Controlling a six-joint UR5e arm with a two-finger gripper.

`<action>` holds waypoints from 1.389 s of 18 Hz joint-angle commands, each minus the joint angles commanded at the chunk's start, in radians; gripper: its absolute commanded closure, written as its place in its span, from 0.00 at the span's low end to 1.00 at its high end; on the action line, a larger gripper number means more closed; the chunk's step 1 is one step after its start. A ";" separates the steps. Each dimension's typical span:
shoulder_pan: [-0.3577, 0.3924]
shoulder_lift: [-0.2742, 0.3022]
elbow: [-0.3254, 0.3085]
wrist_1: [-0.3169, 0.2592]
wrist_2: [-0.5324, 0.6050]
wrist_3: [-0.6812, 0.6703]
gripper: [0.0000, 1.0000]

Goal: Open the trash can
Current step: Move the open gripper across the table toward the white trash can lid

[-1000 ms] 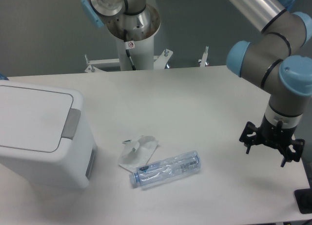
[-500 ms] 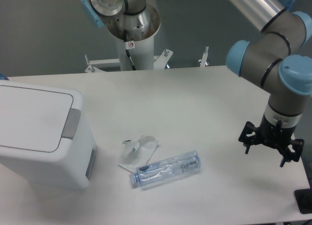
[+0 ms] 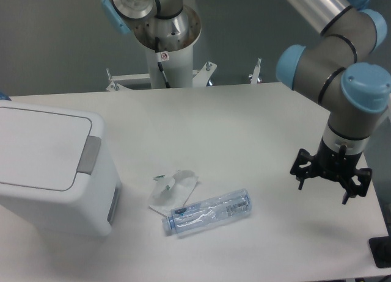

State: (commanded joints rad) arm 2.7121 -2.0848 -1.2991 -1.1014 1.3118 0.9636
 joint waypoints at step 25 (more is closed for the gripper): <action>-0.359 0.347 -0.206 0.038 -0.189 -0.577 0.00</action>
State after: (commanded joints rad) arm 2.3533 -1.7380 -1.5049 -1.0631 1.1229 0.3868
